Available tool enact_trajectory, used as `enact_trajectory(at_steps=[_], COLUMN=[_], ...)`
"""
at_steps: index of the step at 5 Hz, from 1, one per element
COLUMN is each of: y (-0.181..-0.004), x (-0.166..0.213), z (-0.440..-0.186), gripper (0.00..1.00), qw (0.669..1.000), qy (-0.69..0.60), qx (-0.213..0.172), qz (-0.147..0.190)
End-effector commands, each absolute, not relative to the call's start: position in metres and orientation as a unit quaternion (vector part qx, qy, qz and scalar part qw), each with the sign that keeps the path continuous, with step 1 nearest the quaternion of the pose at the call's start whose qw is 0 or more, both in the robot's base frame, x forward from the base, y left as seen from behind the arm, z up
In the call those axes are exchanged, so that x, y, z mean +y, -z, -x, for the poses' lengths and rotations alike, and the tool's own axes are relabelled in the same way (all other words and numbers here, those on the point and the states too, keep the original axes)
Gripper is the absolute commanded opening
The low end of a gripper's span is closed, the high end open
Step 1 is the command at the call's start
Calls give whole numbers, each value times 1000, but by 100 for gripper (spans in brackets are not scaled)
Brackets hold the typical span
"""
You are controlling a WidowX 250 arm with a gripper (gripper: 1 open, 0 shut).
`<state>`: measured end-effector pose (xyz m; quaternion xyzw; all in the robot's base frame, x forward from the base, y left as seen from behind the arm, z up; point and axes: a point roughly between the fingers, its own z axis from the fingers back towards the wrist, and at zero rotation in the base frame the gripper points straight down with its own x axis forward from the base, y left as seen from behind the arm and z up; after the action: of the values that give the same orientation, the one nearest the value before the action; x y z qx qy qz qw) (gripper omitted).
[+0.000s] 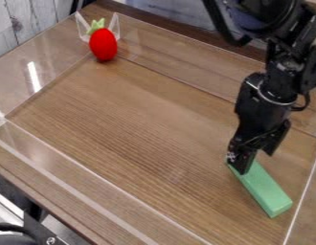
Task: Put the green stick in the brown bowl
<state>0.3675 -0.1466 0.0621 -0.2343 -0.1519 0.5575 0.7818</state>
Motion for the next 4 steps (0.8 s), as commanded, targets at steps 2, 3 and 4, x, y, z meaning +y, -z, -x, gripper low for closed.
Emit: enact_trajectory(at_steps=[2, 3, 4], y=[-103, -108, -113], x=[-143, -143, -143], z=[-376, -374, -370], gripper=[100, 100, 100], qw=[757, 758, 759], qy=[-573, -574, -575], qx=[-178, -175, -168], qz=[258, 256, 254])
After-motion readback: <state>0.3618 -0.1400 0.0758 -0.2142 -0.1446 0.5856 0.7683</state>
